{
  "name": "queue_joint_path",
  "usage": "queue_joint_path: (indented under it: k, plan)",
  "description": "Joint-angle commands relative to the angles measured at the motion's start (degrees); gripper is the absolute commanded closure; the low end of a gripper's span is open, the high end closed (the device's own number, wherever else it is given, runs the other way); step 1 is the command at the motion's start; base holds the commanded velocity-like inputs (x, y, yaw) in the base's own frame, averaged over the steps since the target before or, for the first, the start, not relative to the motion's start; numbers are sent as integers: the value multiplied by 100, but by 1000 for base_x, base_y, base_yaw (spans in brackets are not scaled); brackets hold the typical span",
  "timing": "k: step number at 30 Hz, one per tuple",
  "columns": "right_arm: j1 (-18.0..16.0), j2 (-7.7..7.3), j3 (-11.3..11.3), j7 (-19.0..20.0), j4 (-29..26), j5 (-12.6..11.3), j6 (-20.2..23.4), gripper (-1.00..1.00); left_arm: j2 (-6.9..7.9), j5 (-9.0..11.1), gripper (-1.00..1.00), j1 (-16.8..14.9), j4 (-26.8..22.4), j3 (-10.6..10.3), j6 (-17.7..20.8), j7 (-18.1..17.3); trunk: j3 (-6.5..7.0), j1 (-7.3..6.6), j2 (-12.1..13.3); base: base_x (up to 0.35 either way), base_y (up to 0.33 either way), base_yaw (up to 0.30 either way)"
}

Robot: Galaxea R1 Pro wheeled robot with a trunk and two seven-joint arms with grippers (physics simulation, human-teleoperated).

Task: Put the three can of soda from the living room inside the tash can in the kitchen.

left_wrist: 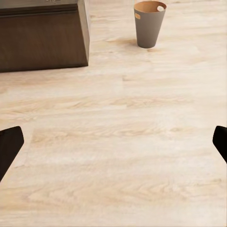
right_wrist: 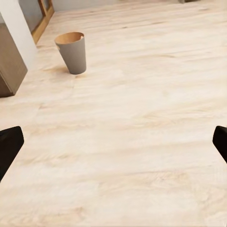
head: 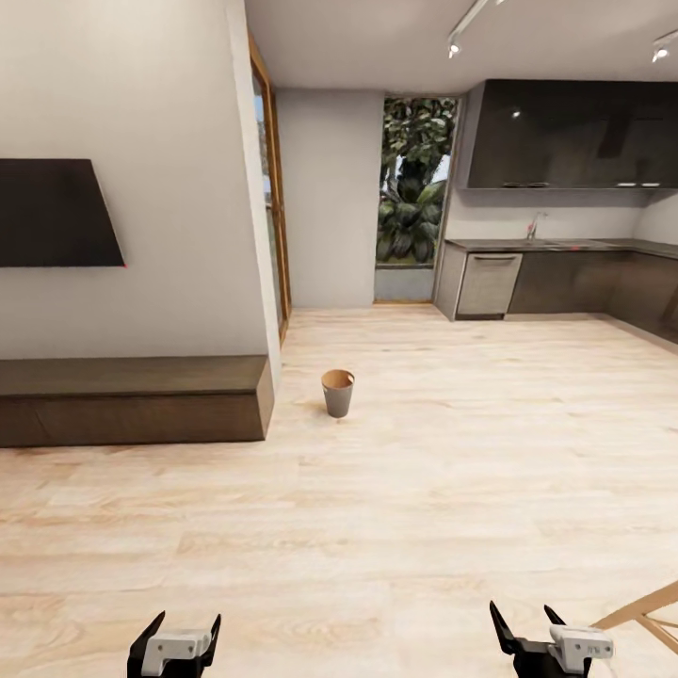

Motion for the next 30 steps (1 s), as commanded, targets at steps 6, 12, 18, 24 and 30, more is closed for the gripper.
queue_joint_path:
  k: [6,12,18,24,30]
  plan:
    - [3,0,0,0,0,0,0,-100,0,0,-100,0,0,0,-3,0,0,0,0,324,0,0]
    - [0,0,0,0,0,1,0,-100,0,0,-100,0,0,0,-3,0,0,0,0,324,0,0]
    - [2,0,0,0,0,3,0,-100,1,0,-100,0,0,0,-2,0,0,0,0,324,0,0]
    - [2,0,0,0,0,4,0,-100,0,0,-100,0,0,0,-4,0,0,0,0,324,0,0]
    - [4,0,0,0,0,4,0,-100,-1,0,-100,0,0,0,-4,0,0,0,0,324,0,0]
